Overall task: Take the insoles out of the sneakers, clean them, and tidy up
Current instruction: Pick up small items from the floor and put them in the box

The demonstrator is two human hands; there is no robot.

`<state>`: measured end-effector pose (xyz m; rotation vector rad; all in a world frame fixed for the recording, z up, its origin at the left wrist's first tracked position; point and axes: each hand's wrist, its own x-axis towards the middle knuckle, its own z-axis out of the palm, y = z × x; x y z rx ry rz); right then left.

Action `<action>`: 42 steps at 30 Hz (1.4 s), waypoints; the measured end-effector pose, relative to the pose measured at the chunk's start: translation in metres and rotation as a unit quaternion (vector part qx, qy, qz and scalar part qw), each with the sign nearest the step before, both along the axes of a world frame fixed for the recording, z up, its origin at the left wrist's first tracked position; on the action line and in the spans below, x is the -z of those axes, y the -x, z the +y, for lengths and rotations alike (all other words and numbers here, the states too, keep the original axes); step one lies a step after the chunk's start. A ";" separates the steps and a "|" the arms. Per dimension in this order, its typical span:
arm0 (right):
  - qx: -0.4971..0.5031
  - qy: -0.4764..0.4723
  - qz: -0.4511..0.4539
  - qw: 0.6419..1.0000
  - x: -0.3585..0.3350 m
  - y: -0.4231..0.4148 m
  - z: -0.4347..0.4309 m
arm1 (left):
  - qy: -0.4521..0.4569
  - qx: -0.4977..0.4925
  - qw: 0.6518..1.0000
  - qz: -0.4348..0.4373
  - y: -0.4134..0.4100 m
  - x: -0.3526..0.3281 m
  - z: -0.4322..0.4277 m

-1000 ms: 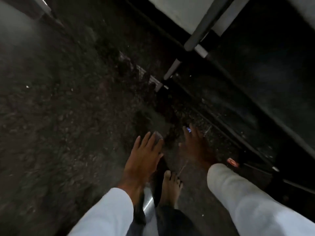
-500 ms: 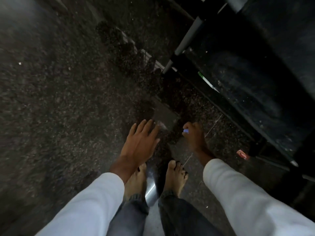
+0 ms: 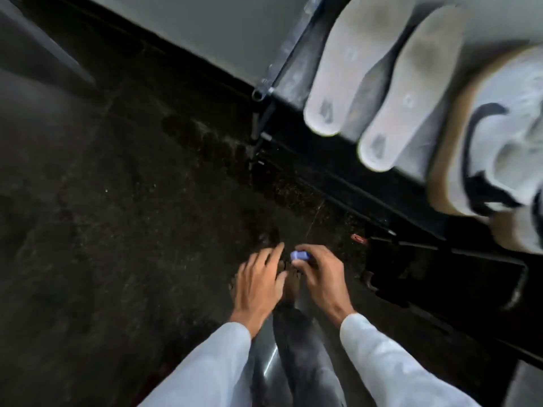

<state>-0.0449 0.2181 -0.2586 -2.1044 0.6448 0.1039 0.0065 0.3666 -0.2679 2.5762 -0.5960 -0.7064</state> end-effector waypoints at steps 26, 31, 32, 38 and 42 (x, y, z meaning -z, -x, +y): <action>0.365 0.178 -0.020 0.914 -0.217 0.296 -0.317 | 0.133 0.286 0.948 -0.032 0.217 -0.220 -0.342; 0.399 0.204 0.011 0.894 -0.221 0.335 -0.424 | 0.127 0.340 0.929 -0.076 0.237 -0.237 -0.415; 0.409 0.195 0.019 0.892 -0.220 0.340 -0.441 | 0.124 0.349 0.925 -0.088 0.240 -0.239 -0.425; 0.450 0.155 0.057 0.878 -0.194 0.346 -0.503 | 0.108 0.361 0.919 -0.115 0.246 -0.235 -0.449; 0.410 0.154 0.080 0.895 -0.174 0.338 -0.517 | 0.093 0.355 0.923 -0.115 0.241 -0.223 -0.447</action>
